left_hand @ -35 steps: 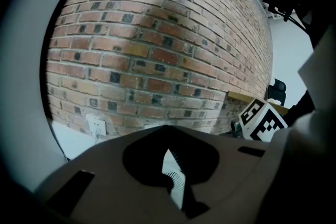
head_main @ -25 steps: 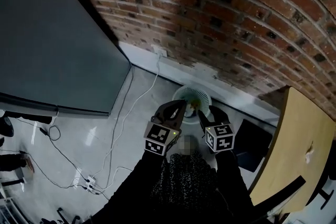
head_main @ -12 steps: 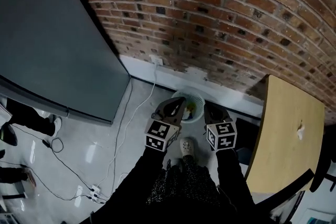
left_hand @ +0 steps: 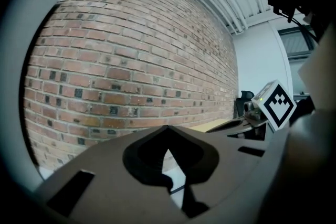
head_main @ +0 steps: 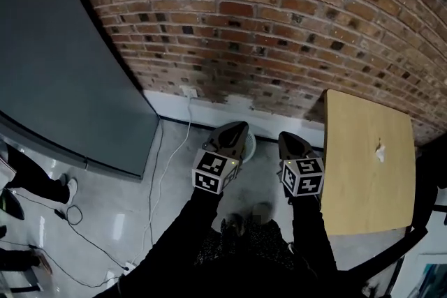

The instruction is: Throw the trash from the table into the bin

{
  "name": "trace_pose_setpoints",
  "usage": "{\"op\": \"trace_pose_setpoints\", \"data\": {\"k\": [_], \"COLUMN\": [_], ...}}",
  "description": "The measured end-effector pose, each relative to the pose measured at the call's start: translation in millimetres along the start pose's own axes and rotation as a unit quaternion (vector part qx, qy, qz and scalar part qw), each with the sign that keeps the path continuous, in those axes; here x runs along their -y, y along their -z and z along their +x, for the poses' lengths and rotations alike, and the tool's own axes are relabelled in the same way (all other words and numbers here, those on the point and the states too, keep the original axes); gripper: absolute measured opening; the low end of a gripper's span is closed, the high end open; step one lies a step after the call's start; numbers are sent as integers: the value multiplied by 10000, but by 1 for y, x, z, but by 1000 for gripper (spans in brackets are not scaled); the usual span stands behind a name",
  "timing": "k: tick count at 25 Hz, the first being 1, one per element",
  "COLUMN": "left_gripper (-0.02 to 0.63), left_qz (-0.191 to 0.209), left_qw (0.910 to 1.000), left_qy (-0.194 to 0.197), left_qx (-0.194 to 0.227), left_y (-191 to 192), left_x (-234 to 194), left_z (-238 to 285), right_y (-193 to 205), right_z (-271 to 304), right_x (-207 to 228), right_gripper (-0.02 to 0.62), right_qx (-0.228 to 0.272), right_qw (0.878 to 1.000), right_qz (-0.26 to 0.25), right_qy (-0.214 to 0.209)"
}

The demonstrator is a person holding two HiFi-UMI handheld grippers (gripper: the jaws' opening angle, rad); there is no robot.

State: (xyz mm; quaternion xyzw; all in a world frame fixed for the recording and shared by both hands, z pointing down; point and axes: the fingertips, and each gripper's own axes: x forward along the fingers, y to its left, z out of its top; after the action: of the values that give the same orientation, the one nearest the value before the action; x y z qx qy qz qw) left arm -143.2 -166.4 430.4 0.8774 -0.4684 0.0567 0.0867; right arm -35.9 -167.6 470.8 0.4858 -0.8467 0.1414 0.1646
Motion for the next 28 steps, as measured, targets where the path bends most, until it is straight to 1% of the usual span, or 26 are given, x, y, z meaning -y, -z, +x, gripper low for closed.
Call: {"op": "trace_pose_setpoints", "data": {"k": [4, 8, 11, 16, 20, 28], "left_gripper": [6, 6, 5, 6, 6, 6], "left_qz": [74, 150, 173, 234, 318, 388], "left_qw": [9996, 9983, 9972, 9950, 9914, 9869], "left_qy": [286, 564, 723, 969, 1260, 1557], "left_qx": [-6, 1, -5, 61, 131, 180], "left_y": [-10, -16, -19, -31, -44, -56], "left_x": [36, 77, 110, 166, 212, 272], "left_z": [18, 41, 58, 87, 113, 158], "right_y": [-9, -6, -4, -2, 0, 11], "right_z": [-35, -73, -104, -154, -192, -239], "right_x": [38, 83, 116, 174, 216, 284], "right_gripper": [11, 11, 11, 11, 11, 11], "right_qx": [100, 174, 219, 346, 429, 541], "right_qw": [9992, 9966, 9945, 9894, 9838, 9754], "right_qz": [28, 169, 222, 323, 394, 595], "right_qy": [392, 787, 997, 1372, 1694, 2052]}}
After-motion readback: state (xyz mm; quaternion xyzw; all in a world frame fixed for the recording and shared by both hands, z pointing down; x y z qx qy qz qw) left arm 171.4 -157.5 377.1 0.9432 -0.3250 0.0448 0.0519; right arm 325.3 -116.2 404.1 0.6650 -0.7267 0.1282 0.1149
